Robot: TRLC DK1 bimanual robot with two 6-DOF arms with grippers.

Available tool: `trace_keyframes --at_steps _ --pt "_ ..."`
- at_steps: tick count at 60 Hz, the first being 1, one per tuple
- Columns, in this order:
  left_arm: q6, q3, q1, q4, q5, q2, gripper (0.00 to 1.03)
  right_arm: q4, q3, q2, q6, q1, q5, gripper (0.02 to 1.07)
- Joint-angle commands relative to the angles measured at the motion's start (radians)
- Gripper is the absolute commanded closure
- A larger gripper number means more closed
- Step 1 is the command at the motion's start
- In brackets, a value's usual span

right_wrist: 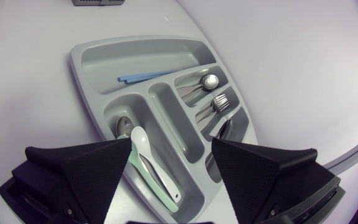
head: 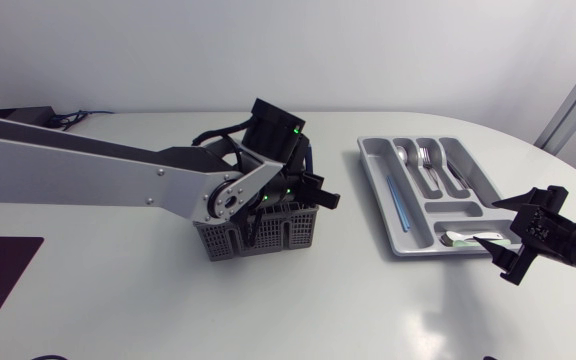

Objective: Unload the cutlery basket into the drawer organizer.

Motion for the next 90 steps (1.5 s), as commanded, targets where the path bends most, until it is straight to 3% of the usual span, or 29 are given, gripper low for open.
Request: trace_keyframes --at_steps 1,8,23,44,73,90 --pt "-0.022 0.035 0.005 -0.004 0.008 0.026 0.81 0.013 -0.012 0.026 -0.028 -0.007 -0.011 0.14" --pt "-0.023 0.050 0.005 -0.018 0.016 0.043 0.94 0.022 -0.013 0.030 -0.026 -0.007 -0.011 0.14" --pt "-0.023 0.061 0.011 -0.029 0.046 0.051 0.99 0.022 -0.015 0.032 -0.032 -0.009 -0.014 0.14" --pt "-0.037 -0.034 0.023 -0.006 0.105 -0.083 1.00 0.022 -0.021 0.032 -0.040 -0.015 -0.017 0.14" --pt "-0.072 -0.164 0.126 0.140 0.415 -0.207 1.00 0.022 -0.022 0.027 -0.041 -0.014 -0.017 0.14" --pt "-0.092 -0.204 0.154 0.190 0.527 -0.259 1.00 0.022 -0.018 0.036 -0.051 -0.012 -0.017 0.14"
